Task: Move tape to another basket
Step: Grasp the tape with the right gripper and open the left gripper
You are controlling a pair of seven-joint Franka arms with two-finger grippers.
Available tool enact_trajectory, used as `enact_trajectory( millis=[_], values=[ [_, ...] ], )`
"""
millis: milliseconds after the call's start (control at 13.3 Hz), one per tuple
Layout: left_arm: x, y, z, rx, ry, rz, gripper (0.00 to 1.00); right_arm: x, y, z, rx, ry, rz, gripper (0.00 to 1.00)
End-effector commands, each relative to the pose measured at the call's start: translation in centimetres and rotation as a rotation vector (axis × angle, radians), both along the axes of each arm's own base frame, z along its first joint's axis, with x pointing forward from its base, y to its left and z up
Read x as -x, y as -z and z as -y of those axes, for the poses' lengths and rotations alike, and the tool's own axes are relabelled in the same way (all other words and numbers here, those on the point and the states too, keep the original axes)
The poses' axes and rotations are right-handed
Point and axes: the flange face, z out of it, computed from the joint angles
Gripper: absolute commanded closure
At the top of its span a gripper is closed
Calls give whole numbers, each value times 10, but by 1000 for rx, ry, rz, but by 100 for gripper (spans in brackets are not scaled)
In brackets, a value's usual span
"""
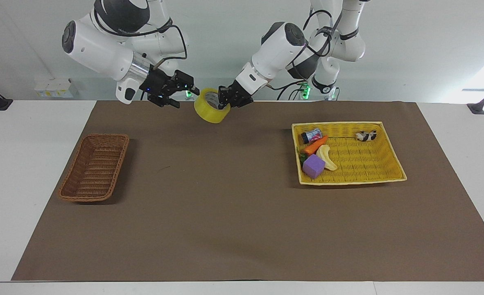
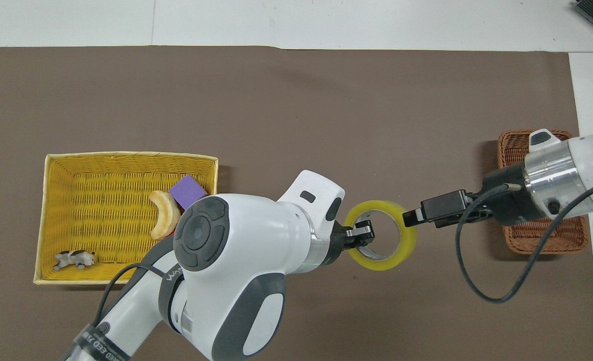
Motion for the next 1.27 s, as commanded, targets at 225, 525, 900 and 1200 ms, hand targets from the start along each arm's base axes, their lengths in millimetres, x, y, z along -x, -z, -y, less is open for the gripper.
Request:
enact_trajectory(
  millis=[225,525,900,1200],
  values=[
    [-1,-20,19,97,-99,68,100,0,18,10,-48,-37,14,8],
    [2,-25,29,142,-145,110,100,1,17,8,-30,-58,11,96],
    [6,-46,13,157,-163,123,0,-2,18,8,-25,-54,6,100],
    [-16,-56,-26,132,-298,17,0,-5,18,15,-21,-49,21,100]
  ],
)
